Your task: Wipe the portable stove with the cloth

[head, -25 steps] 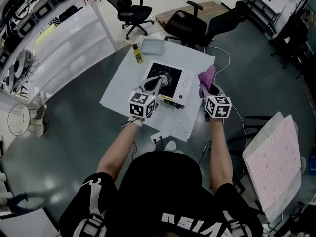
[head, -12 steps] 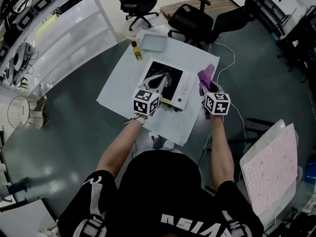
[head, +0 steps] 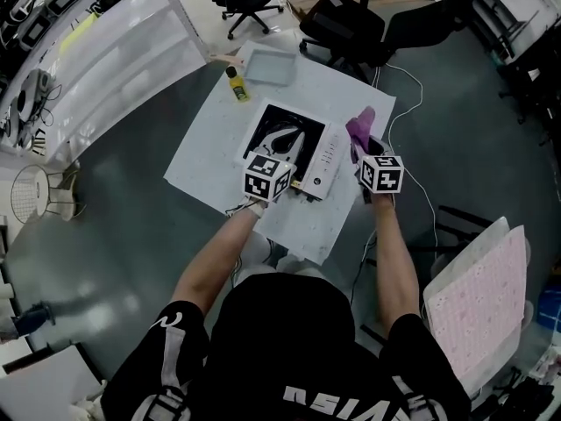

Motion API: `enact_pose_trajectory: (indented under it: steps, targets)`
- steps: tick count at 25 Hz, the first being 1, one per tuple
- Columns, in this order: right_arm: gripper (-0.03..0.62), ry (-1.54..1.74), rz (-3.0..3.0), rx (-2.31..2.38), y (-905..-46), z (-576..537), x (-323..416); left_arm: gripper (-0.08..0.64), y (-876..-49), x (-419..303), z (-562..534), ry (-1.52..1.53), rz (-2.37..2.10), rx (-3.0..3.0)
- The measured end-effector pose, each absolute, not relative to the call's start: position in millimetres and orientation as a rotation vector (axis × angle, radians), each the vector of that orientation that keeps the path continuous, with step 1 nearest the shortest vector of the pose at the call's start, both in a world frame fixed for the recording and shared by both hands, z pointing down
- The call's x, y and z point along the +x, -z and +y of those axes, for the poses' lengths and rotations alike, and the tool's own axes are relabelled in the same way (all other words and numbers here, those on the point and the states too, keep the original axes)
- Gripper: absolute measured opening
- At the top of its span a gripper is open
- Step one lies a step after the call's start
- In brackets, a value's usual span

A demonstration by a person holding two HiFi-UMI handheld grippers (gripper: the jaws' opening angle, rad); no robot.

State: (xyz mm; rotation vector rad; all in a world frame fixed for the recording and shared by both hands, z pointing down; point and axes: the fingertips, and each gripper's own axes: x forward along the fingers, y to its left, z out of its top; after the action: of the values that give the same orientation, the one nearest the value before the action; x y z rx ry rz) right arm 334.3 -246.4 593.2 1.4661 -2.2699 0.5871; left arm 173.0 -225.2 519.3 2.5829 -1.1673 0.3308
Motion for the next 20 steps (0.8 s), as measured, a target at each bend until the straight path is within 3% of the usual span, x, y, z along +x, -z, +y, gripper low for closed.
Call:
enact_pose_trajectory:
  steps: [20]
  targets:
    - [0.104,-0.721,-2.175,1.258,-706,-290,304,0.006,-582,190,-258,-0.398,-1.125,2.509]
